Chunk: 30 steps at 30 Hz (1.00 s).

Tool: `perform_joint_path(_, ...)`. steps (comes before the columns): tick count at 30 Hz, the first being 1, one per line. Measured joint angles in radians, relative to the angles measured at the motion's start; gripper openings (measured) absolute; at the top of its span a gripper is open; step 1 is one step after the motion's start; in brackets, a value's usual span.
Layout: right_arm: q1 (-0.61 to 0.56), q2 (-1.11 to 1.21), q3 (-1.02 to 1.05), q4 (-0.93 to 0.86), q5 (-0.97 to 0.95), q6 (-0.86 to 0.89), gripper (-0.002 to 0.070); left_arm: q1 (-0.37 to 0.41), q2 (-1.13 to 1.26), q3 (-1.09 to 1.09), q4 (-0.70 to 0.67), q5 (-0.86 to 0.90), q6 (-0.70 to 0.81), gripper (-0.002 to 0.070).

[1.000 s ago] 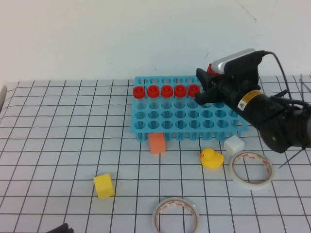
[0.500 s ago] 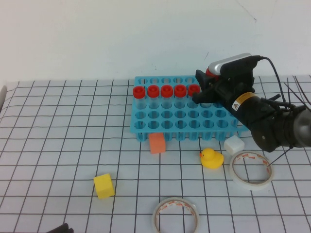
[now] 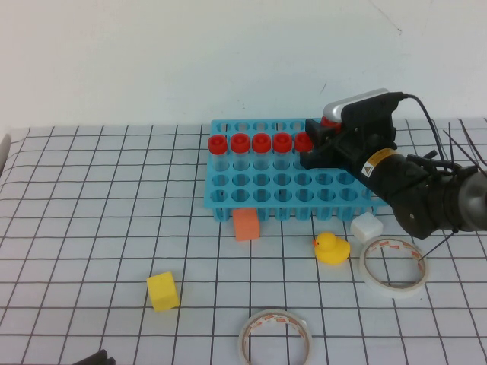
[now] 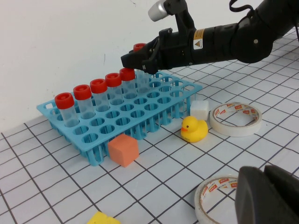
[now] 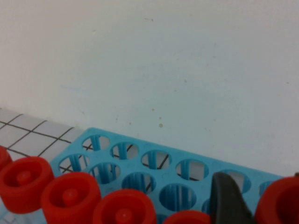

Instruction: Place the test tubes

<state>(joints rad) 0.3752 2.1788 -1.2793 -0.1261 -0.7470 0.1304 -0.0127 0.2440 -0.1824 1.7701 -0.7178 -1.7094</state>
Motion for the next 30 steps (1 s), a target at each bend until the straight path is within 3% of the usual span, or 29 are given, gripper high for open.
perform_joint_path(21, 0.0, 0.0, -0.004, -0.002, 0.028, -0.032, 0.026, 0.0, 0.0, 0.0, 0.0, -0.002, 0.0, -0.0001)
perform_joint_path(30, 0.0, 0.0, -0.009, 0.0, 0.045, -0.032, 0.0363, 0.0, 0.0, 0.0, 0.0, -0.002, 0.0, -0.0001)
